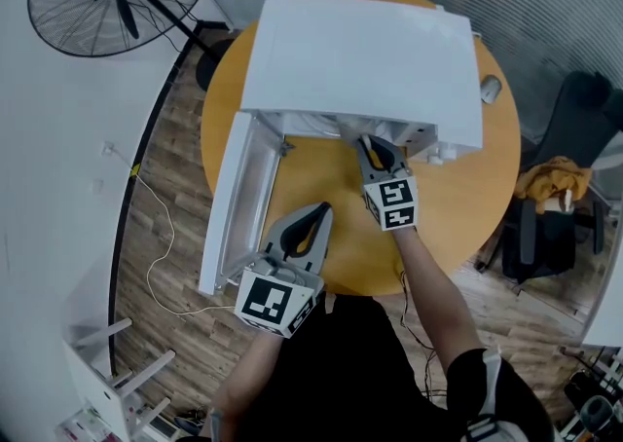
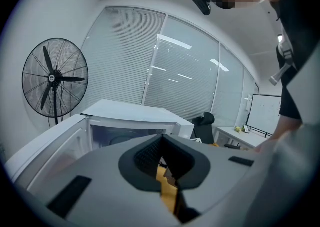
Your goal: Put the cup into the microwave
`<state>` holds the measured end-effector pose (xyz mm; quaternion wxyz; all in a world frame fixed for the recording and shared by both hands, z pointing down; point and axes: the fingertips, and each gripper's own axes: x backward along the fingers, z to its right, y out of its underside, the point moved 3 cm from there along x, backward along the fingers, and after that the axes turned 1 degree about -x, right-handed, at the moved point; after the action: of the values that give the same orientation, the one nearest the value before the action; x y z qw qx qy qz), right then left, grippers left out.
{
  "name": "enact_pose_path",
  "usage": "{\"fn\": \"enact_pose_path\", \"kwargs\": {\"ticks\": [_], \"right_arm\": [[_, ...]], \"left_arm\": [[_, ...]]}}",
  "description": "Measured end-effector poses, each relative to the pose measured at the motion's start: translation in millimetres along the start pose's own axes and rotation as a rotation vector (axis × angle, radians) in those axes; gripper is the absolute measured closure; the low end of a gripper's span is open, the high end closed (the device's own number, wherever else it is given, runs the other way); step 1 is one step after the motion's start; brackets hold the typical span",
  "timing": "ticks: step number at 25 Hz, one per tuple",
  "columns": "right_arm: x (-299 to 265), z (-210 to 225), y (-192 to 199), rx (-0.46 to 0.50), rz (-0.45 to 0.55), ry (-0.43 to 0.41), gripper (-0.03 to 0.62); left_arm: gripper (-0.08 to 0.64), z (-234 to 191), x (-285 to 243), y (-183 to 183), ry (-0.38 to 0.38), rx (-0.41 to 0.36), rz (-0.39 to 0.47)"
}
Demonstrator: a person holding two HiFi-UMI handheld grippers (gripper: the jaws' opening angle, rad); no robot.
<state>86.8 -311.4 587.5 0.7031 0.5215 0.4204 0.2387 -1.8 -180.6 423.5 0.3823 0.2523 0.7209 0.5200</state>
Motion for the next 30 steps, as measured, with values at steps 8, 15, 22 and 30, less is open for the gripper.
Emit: {"fn": "enact_pose_path", "kwargs": {"ticks": [8, 15, 22, 30], "right_arm": [[0, 9, 13, -0.009, -0.04, 0.043, 0.54], [-11, 15, 11, -0.008, -0.052, 0.076, 0.538], [-37, 21, 3, -0.014, -0.053, 0.102, 0.537], [-64, 23, -2, -0.002, -0.07, 0.106, 0.535]], "left_arm": [[0.565, -2, 0, 2, -0.011, 0.009, -0.003], [0.565, -4, -1, 3, -0.018, 0.014, -0.005], [0.565, -7, -3, 2, -0.026, 0.016, -0.006], [0.565, -14, 1, 3, -0.042, 0.027, -0.006]]}}
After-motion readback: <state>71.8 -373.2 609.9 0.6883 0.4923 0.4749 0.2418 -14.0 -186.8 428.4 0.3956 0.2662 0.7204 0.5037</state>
